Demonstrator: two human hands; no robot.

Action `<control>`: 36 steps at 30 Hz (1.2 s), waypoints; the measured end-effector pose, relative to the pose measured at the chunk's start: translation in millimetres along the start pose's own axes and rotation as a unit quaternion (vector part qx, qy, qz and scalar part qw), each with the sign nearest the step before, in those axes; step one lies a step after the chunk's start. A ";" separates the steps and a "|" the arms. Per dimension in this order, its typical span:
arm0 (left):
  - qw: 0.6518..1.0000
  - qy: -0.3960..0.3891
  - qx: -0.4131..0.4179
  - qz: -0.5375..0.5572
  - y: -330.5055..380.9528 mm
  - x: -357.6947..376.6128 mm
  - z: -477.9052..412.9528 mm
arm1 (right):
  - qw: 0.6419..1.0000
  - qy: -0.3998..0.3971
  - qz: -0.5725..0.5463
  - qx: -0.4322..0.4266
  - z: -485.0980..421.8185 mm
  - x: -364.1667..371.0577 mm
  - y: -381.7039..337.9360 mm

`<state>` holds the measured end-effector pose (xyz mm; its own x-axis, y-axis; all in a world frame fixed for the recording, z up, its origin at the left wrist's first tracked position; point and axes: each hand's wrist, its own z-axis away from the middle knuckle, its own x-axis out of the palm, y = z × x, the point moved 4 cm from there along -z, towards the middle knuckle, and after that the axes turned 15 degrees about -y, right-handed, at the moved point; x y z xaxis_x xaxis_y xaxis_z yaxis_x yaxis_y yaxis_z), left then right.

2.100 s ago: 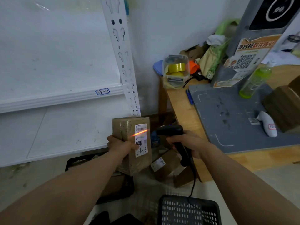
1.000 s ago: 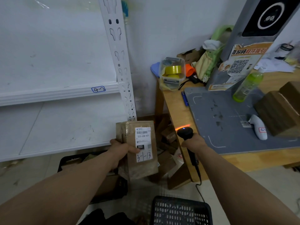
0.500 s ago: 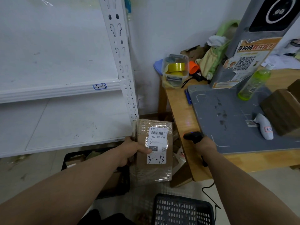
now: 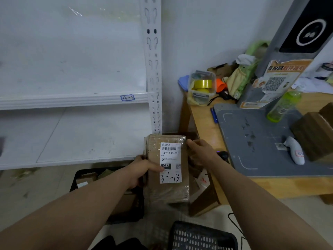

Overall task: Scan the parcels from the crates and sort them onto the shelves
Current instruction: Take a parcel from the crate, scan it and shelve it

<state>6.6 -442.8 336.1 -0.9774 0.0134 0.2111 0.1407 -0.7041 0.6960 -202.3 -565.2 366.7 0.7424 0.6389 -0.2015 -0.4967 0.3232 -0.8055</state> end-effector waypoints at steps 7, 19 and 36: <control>0.999 0.000 0.040 0.037 -10.4 -54.2 53.6 | 0.987 -0.157 -0.026 -0.018 6.2 81.3 -45.1; 0.990 0.009 0.113 0.080 -70.6 -186.9 227.2 | 0.953 -0.285 0.081 -0.065 29.5 282.7 -148.9; 0.969 0.240 0.028 0.054 -193.7 -415.9 422.8 | 0.853 -0.380 0.354 -0.045 37.0 604.6 -226.3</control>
<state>452.7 -11.8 403.7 -0.9155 -0.3993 -0.0492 0.2416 -0.6435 0.7264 342.3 -226.2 447.8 -0.2521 0.9312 -0.2633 -0.6386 -0.3646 -0.6777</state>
